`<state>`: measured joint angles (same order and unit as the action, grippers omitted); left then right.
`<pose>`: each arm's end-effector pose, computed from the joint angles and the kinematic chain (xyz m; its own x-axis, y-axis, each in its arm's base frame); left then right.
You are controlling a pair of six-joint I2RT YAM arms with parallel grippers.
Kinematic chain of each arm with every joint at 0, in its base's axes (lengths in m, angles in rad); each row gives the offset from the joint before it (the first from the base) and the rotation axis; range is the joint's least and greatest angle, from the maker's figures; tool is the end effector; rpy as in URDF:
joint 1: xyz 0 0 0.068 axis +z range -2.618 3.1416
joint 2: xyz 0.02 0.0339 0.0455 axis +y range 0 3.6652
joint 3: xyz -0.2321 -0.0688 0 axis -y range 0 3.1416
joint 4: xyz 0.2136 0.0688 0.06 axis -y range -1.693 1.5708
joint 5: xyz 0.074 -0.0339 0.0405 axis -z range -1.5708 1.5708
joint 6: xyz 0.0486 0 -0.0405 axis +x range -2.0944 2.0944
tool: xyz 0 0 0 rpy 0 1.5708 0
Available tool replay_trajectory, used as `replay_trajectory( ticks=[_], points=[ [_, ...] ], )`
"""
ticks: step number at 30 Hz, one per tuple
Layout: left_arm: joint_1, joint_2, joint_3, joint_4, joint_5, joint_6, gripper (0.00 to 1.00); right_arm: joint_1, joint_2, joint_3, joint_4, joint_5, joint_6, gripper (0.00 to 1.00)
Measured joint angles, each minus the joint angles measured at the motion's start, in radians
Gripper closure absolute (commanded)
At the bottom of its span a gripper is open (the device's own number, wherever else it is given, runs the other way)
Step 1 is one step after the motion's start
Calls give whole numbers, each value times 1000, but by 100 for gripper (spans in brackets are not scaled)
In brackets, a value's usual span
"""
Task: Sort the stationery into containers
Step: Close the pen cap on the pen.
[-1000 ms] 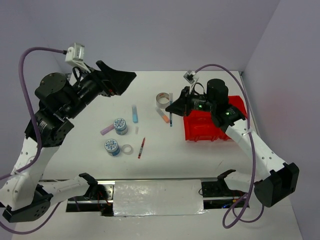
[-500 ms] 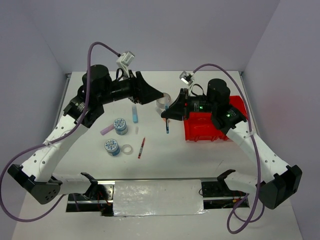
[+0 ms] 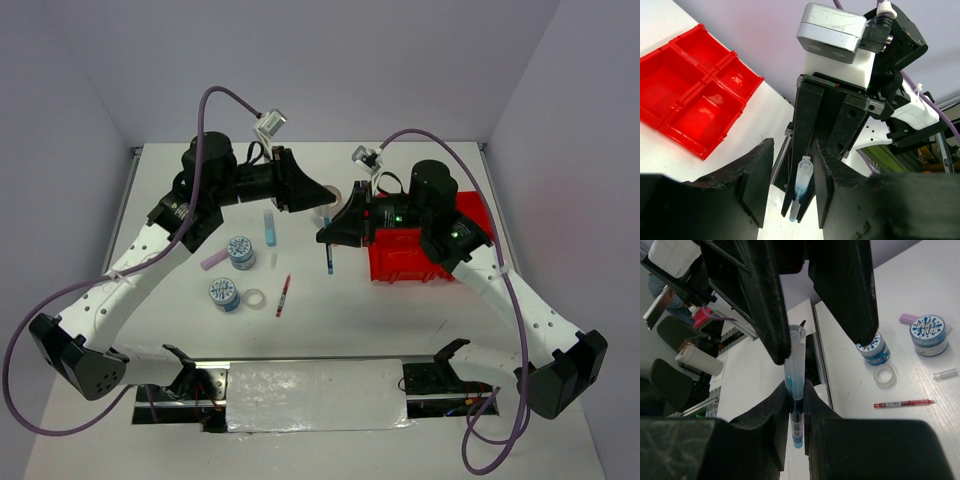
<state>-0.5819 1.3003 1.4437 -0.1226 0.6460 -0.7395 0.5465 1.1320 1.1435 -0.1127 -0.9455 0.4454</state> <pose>0.2125 -0.1748 0.4294 -0.6218 -0.2351 -0.7471 0.7074 0.2407 -0.6645 0.1813 0.1564 0.3757 -0.5058 -0.0125 -0.8625 -0.8593 0.0956 0.5025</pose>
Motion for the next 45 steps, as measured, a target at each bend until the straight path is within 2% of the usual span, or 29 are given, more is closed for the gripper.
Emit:
replay_trajectory(
  ticks=[11, 12, 13, 14, 15, 16, 18, 20, 22, 23, 24, 26, 27, 31, 34, 35, 39, 40, 41, 45],
  points=[
    [-3, 12, 0, 40, 56, 0, 48, 6, 10, 17, 8, 32, 3, 100],
    [-3, 13, 0, 41, 60, 0, 53, 6, 16, 23, 7, 35, 2, 100],
    [-3, 13, 0, 42, 63, -2, 62, 6, 20, 29, 7, 40, 1, 100],
    [-3, 13, 0, 42, 66, -4, 78, 6, 24, 32, 7, 45, -1, 100],
    [-3, 13, 0, 40, 61, 6, 85, 6, 25, 33, 8, 40, -2, 100],
    [-2, 15, -1, 42, 63, 7, 89, 6, 25, 35, 8, 43, -1, 100],
    [0, 18, -1, 45, 66, 8, 91, 8, 24, 35, 6, 48, -1, 100],
    [1, 21, -1, 45, 67, 8, 100, 8, 24, 35, 4, 50, 0, 100],
    [1, 25, 1, 45, 68, 9, 100, 7, 24, 35, -1, 51, 0, 99],
    [1, 26, 2, 44, 69, 9, 100, 7, 24, 35, -1, 52, 0, 95],
    [1, 27, 5, 40, 70, 10, 100, 7, 24, 35, 0, 52, 0, 86],
    [1, 27, 16, 27, 67, 23, 100, 7, 24, 35, 6, 51, -1, 80],
    [1, 27, 23, 21, 65, 30, 100, 7, 24, 35, 12, 50, -1, 69],
    [-2, 26, 50, 10, 40, 37, 100, 8, 24, 27, 37, 42, -8, 59],
    [-3, 15, 67, 12, 19, 51, 100, 8, 23, 10, 47, 40, -11, 56],
    [-3, 10, 69, 12, 12, 55, 100, 8, 23, 8, 49, 39, -12, 62],
    [-3, 6, 74, 19, 5, 58, 100, 8, 9, 8, 61, 36, -16, 74],
    [-3, 6, 74, 19, 5, 58, 100, 8, 4, 8, 61, 37, -18, 81],
    [-3, 6, 74, 21, 4, 57, 100, 8, 0, 8, 61, 37, -21, 98],
    [-3, 5, 75, 25, -2, 56, 100, 10, -8, 6, 62, 44, -23, 100]
  ],
)
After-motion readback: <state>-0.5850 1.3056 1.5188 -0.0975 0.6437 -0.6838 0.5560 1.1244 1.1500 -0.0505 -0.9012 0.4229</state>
